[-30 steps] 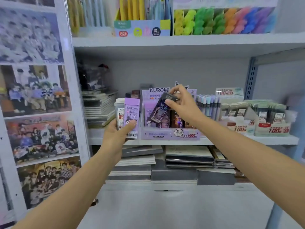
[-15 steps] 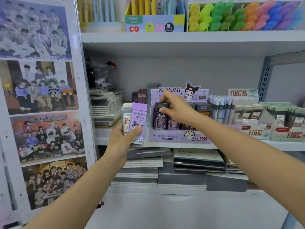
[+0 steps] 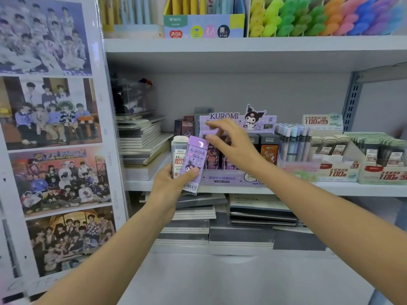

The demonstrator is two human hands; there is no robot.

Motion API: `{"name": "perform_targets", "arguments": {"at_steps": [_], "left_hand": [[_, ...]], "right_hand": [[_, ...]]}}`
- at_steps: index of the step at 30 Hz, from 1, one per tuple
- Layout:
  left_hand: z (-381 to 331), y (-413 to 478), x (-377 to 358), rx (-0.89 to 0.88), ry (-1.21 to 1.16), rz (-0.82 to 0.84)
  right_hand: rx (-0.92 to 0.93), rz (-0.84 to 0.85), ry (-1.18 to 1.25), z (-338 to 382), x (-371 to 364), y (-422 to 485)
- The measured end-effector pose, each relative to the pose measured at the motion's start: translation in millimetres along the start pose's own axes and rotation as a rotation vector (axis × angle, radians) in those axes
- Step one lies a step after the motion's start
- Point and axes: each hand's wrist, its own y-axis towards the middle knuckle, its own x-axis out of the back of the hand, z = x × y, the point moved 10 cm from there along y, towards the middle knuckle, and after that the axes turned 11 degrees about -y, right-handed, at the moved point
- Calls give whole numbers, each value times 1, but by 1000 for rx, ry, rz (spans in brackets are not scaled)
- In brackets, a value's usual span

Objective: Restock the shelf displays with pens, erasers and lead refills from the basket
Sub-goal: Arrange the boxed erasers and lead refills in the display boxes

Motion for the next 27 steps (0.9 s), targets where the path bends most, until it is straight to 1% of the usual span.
{"name": "perform_targets", "arguments": {"at_steps": [1,2,4,6,7,10,12,14,18,23,27], "left_hand": [[1,0,-4,1,2,6],[3,-1,-7,1,7,17],[5,-2,-14,6,16,45],[6,-3,-16,27,-1,39],[6,-3,-13,35,-17,10],[-1,1,2,8,-70,-114],[-6,1,7,-23,-32,-132],[-7,-1,9,-45,17,-115],[-6,-5,10,-52,-6,-96],[-6,-5,9,-50,-53,-88],[-8,-5,11,-61,-62,-92]], "right_hand": [[-31,67,125,3,-7,-4],[-62,129,191,4,-14,-7],[-104,197,249,0,-20,-11],[-157,181,312,-7,-13,-10],[-176,154,323,-12,-7,-9],[-176,10,280,-21,20,-5],[-162,-69,232,-23,34,-3],[-138,-92,178,-24,41,-1],[-66,-21,67,-15,31,-2],[-47,54,-21,-14,12,-5],[-24,153,-121,-15,7,0]]}}
